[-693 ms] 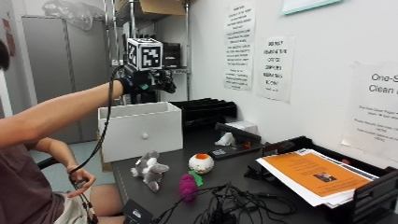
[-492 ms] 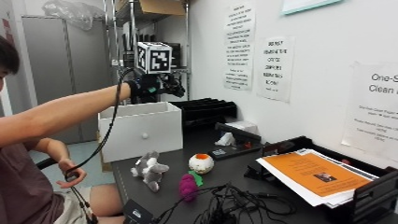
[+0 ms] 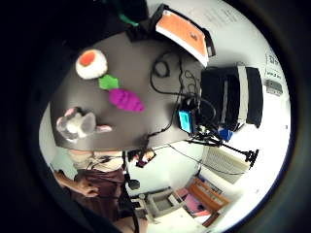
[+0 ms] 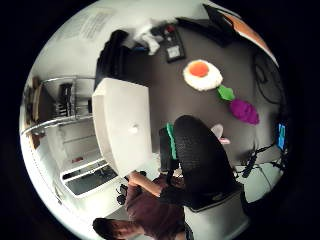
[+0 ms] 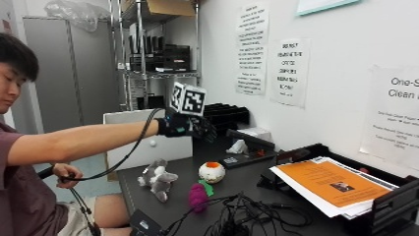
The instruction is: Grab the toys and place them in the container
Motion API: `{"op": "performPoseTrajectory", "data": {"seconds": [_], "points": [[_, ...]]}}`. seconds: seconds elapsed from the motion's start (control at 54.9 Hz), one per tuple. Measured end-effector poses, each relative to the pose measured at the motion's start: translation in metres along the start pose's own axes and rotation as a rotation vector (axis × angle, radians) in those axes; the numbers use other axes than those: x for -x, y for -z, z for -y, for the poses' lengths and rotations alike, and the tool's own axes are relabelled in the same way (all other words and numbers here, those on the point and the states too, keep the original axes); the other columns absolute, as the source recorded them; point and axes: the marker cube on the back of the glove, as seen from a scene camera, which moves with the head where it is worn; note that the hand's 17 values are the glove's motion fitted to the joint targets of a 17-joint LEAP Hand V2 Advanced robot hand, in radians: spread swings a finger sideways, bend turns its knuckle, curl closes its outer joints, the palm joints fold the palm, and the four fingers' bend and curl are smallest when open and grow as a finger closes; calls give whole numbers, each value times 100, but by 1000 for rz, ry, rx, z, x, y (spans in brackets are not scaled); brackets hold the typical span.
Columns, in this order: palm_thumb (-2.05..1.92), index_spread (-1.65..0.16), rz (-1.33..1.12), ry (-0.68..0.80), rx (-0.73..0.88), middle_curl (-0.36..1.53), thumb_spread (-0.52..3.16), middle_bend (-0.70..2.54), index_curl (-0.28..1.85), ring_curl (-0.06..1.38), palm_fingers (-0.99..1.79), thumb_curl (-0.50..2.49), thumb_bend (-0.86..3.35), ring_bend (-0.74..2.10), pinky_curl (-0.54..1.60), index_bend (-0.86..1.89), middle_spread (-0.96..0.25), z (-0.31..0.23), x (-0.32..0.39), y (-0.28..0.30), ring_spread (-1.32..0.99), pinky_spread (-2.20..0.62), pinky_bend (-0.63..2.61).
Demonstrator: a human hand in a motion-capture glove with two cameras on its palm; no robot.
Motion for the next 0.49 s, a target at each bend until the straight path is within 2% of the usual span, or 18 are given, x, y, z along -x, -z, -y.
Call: {"op": "performPoseTrajectory", "data": {"seconds": [0.036,0.109,0.346,0.492], "points": [[-3,-20,20,-18,24,25,141,18,13,20,-14,20,2,50,32,7,-1,7,-8,-16,-4,2,81],[-3,-20,89,90,60,26,139,18,14,21,-16,20,-1,49,33,8,0,12,-18,-46,-3,3,82],[-4,-21,158,22,145,28,135,16,14,22,-17,22,-3,48,34,9,0,30,-46,-146,-2,3,82],[-3,-22,137,-17,86,29,133,17,17,23,-12,23,-3,46,33,13,-1,38,-48,-191,-2,3,80]]}}
